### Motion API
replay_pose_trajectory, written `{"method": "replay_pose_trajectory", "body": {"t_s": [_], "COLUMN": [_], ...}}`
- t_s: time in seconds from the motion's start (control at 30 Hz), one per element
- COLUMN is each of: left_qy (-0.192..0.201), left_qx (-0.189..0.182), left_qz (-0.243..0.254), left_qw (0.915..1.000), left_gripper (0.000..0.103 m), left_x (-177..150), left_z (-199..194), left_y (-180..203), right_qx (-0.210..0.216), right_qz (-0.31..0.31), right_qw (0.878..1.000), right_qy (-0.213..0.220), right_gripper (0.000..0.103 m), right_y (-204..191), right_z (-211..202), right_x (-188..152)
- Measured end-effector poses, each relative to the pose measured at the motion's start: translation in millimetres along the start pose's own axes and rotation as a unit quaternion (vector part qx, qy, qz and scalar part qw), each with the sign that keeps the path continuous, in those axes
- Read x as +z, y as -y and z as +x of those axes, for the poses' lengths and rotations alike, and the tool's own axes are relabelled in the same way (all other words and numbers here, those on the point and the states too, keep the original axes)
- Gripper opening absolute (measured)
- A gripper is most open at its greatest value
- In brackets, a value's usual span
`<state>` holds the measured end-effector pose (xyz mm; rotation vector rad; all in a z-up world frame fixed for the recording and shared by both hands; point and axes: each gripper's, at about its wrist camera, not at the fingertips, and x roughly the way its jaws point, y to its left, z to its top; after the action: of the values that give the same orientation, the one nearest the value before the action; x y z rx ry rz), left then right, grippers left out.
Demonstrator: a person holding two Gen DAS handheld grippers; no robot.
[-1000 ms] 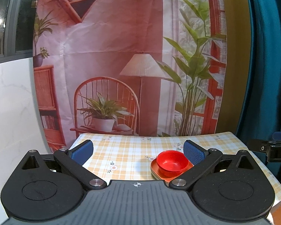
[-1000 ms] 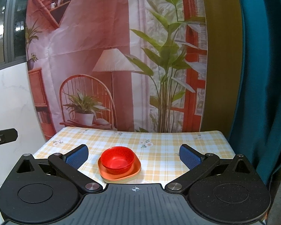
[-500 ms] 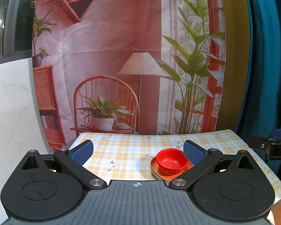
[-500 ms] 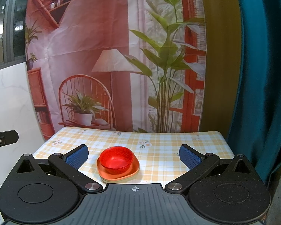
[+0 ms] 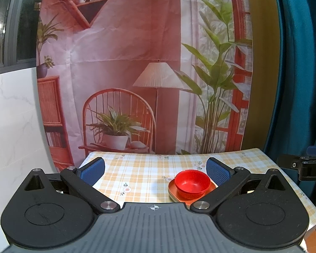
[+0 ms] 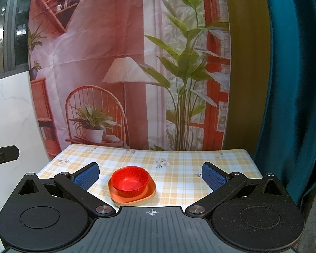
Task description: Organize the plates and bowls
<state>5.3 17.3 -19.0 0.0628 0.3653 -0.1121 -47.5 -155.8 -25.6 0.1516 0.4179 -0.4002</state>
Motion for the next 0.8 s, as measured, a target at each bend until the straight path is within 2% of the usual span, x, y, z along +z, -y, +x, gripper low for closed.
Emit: {"method": "replay_pose_trajectory", "body": {"t_s": [0.8], "left_qy": [0.015], "left_qx": [-0.003], "left_qz": [0.000], "left_qw": [0.9999], "left_gripper": [0.103], "left_x": [4.2], "left_z": [-10.1], "left_y": [0.4], "right_qx": [-0.003], "right_qz": [-0.006], "right_qw": [1.000], "right_qy": [0.012], "right_gripper": [0.103], "right_y": [-4.6], "right_z": [-9.6], "right_x": [3.3]}}
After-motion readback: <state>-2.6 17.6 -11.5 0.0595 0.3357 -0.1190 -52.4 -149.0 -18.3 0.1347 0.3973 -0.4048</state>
